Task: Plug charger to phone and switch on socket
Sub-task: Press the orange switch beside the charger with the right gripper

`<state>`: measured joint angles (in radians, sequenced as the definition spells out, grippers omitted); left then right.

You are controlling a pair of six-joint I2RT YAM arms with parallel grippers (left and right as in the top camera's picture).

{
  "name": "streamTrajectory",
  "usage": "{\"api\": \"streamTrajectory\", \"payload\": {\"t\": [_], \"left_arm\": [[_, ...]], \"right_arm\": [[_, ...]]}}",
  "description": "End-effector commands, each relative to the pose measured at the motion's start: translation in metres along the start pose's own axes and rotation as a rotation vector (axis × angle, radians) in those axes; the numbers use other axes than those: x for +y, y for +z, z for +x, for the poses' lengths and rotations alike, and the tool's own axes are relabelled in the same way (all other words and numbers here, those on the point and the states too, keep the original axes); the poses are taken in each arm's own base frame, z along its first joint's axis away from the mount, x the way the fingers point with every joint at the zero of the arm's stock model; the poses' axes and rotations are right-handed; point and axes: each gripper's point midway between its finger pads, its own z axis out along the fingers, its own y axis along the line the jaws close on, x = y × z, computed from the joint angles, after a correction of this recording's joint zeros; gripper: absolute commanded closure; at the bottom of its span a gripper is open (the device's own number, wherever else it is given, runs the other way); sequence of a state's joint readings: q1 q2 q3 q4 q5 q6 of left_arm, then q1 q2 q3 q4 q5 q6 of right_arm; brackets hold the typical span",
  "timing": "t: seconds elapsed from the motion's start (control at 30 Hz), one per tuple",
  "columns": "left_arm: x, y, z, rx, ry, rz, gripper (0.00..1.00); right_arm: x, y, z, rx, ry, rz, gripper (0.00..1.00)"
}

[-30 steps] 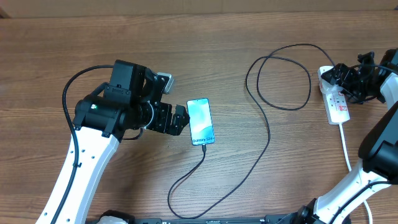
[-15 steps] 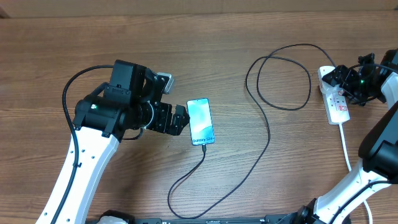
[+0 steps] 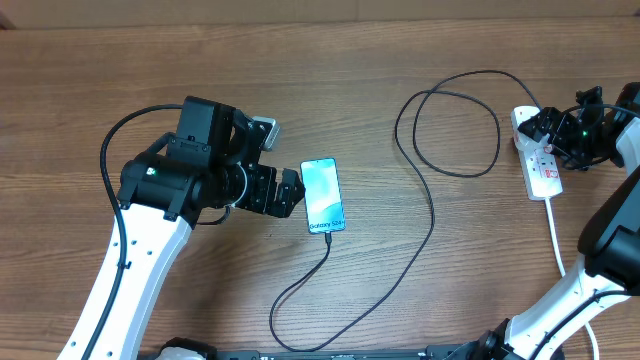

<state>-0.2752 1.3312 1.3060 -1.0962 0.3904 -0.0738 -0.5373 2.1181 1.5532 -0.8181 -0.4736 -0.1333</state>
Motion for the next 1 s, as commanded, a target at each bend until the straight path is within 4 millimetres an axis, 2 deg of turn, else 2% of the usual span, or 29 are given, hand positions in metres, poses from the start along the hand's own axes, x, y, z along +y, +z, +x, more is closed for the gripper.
{"api": "streamTrajectory", "payload": {"t": [0.0, 0.73, 0.87, 0.97], "left_arm": [[-0.009, -0.008, -0.004, -0.026, 0.041, 0.023, 0.01], [-0.009, -0.008, -0.004, -0.026, 0.041, 0.023, 0.01], [-0.009, -0.008, -0.004, -0.026, 0.041, 0.023, 0.01], [-0.009, -0.008, -0.004, -0.026, 0.041, 0.022, 0.00]], "right_arm": [[0.010, 0.022, 0.021, 0.083, 0.054, -0.057, 0.00], [0.016, 0.009, 0.000, 0.045, 0.017, -0.053, 0.00], [0.026, 0.007, -0.003, 0.037, -0.009, -0.100, 0.00], [0.022, 0.005, -0.007, 0.030, -0.015, -0.069, 0.00]]}}
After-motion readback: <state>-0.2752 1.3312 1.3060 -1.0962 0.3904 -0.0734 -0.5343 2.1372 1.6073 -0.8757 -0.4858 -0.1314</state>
